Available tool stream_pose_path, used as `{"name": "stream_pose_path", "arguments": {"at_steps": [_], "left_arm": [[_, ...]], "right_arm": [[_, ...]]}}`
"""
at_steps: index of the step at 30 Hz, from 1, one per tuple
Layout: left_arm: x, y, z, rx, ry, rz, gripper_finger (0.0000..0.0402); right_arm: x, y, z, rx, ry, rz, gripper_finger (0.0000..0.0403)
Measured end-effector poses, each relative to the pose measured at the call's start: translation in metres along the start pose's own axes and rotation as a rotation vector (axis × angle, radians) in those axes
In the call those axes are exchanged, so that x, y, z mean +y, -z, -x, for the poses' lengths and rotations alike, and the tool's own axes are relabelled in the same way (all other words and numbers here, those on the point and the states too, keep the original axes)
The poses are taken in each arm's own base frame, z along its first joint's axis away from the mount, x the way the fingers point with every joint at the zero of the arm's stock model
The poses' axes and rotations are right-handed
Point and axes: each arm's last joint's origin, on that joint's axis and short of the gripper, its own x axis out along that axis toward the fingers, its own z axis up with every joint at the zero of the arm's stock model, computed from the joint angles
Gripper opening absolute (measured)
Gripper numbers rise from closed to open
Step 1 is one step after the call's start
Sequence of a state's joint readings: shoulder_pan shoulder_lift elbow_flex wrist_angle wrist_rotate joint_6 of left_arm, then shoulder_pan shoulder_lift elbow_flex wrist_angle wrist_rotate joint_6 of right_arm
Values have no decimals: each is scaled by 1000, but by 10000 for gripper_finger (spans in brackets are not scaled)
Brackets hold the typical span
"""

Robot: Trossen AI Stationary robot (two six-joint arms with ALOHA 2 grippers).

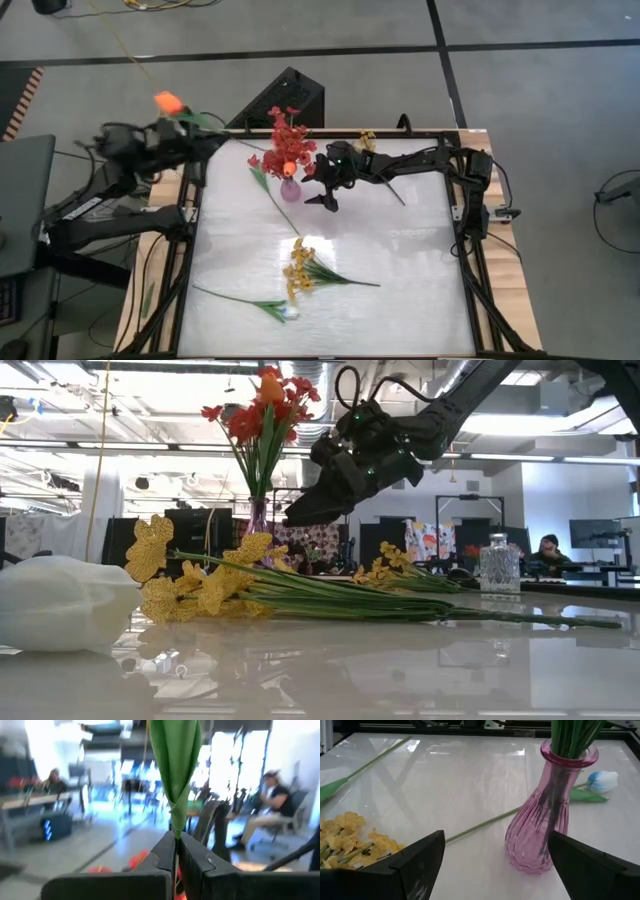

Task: Sort flowers into vase by color
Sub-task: Put the orange tulip into the pink vase

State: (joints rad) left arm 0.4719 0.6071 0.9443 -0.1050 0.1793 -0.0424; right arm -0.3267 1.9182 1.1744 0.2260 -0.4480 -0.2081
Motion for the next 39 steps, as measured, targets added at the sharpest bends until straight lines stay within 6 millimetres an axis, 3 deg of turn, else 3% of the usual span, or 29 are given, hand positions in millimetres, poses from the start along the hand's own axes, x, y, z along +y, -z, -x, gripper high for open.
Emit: {"name": "stream_pose_path", "arguments": {"at_steps": [3,7,14,19,28,39], "left_arm": [[-4,-5,10,-32,69,19,0],[-7,2,11,59,184,103,0],[-6,44,-10,235,186,158,0],[-7,67,-23,308,169,97,0],[-10,70,-30,312,23,-70,0],[-18,83,-45,376,-17,-143,0]], "right_arm": [[0,0,0,1,0,-7,377],[2,-1,-1,-3,-4,-3,377],[1,-6,-1,-55,6,6,377],[0,-7,-1,-67,9,-13,377],[0,-9,0,-85,17,-7,377],[-1,-12,0,-116,36,8,377]]}}
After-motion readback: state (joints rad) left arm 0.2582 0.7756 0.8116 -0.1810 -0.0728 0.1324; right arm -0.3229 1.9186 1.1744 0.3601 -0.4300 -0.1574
